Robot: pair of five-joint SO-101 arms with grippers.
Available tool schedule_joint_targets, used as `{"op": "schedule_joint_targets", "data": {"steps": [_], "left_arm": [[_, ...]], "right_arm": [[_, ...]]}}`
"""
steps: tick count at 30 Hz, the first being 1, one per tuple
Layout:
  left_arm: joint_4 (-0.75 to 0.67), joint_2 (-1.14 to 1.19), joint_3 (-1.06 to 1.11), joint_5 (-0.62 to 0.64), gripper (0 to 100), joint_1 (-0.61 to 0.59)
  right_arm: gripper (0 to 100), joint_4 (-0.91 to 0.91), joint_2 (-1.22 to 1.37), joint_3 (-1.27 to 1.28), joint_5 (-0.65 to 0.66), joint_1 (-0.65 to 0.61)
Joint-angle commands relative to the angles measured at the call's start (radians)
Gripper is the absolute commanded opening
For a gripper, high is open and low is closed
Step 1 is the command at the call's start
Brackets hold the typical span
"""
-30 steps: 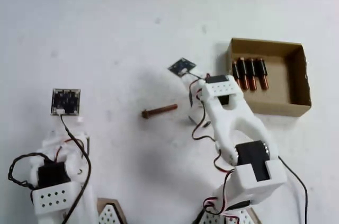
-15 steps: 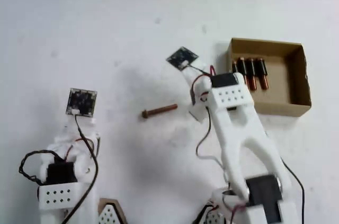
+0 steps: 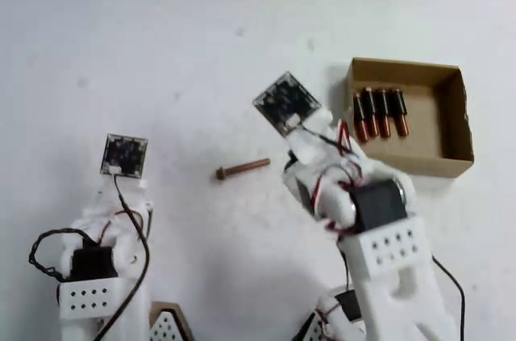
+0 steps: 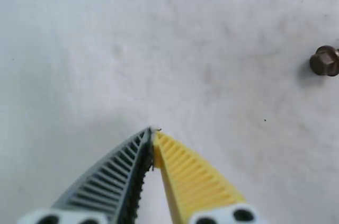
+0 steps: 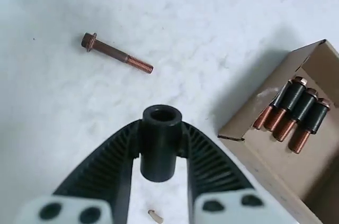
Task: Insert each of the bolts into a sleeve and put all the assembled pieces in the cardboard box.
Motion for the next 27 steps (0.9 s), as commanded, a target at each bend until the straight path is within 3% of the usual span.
{"op": "schedule_joint_targets", "data": {"steps": [1, 7, 17, 27], "left_arm": [[-0.002, -0.004, -0.058, 0.043, 2, 0.012], [0.157, 0.001, -0.206, 0.077, 2, 0.016], [0.307, 0.025, -0.46, 0.163, 2, 0.196], [0.338, 0.435, -0.758, 0.232, 2, 0.315]], "right_arm": [[1.7, -0.002, -0.119, 0.044, -0.015, -0.005], [1.7, -0.105, -0.285, 0.189, -0.017, -0.005], [1.7, -0.255, -0.44, 0.44, -0.017, -0.004], [1.7, -0.374, -0.513, 0.583, -0.04, -0.001]]}}
